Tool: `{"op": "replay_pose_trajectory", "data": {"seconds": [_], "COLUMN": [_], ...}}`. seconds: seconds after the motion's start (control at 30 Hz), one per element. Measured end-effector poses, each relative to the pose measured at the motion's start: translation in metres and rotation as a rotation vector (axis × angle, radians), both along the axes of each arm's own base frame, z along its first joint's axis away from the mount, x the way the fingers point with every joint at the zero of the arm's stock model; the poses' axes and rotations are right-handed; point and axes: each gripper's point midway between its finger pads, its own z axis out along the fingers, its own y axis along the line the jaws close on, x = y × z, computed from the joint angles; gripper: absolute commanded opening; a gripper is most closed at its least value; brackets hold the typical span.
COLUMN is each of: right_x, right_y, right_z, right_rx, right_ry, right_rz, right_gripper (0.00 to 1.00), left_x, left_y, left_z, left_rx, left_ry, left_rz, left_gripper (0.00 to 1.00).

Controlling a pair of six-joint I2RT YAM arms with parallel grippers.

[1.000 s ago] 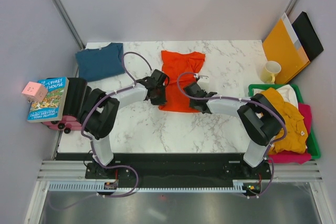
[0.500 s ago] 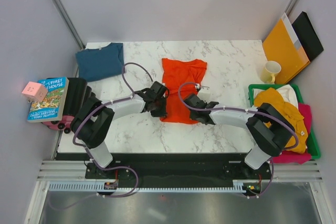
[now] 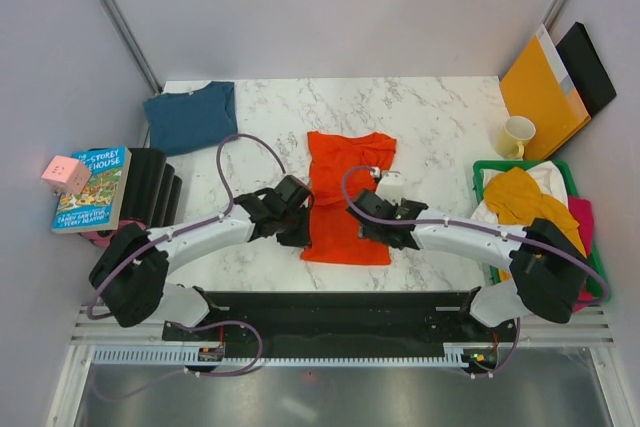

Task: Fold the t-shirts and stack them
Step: Fold the folded rectangular tshirt in 1/3 of the way

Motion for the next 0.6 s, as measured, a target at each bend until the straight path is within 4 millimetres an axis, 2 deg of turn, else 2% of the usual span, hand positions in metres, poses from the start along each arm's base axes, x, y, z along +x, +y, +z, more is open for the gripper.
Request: {"op": "replay_pose_trajectory", "data": {"seconds": [0.03,0.07,0.1,0.13,0.17,0.23,0.3,0.4,0.5,0.6], "right_x": [0.007,0.016,0.029,0.040,0.050,0.064,0.076,0.087,0.088,0.088], "right_y": [0.006,0.016,0.029,0.040,0.051,0.066,0.077,0.085,0.082,0.080], "right_z": [0.010,0.022,0.039,0.052,0.063,0.073,0.071,0.044,0.014,0.000], "right_rx": [0.001,0.012,0.027,0.040,0.048,0.056,0.038,-0.025,-0.086,-0.110], "right_ry": [-0.021,-0.047,-0.084,-0.119,-0.151,-0.190,-0.202,-0.166,-0.105,-0.075], "right_rz": [0.012,0.025,0.046,0.065,0.085,0.109,0.134,0.167,0.190,0.199], "right_gripper": [0.61,0.53,0.23,0.06,0.00,0.00,0.00,0.00,0.00,0.00], "left_x": [0.003,0.008,0.014,0.020,0.026,0.037,0.044,0.046,0.044,0.038], "left_y": [-0.002,-0.005,-0.008,-0.012,-0.015,-0.020,-0.022,-0.020,-0.017,-0.009], "left_z": [0.010,0.021,0.033,0.045,0.055,0.072,0.079,0.076,0.069,0.059], "left_rx": [-0.020,-0.039,-0.059,-0.082,-0.098,-0.129,-0.139,-0.125,-0.112,-0.091], "left_ry": [-0.024,-0.055,-0.090,-0.123,-0.152,-0.214,-0.248,-0.254,-0.250,-0.237], "left_rz": [0.001,0.005,0.011,0.015,0.021,0.031,0.037,0.043,0.047,0.050], "left_gripper": [0.22,0.22,0.21,0.16,0.12,0.02,0.02,0.02,0.02,0.02]}}
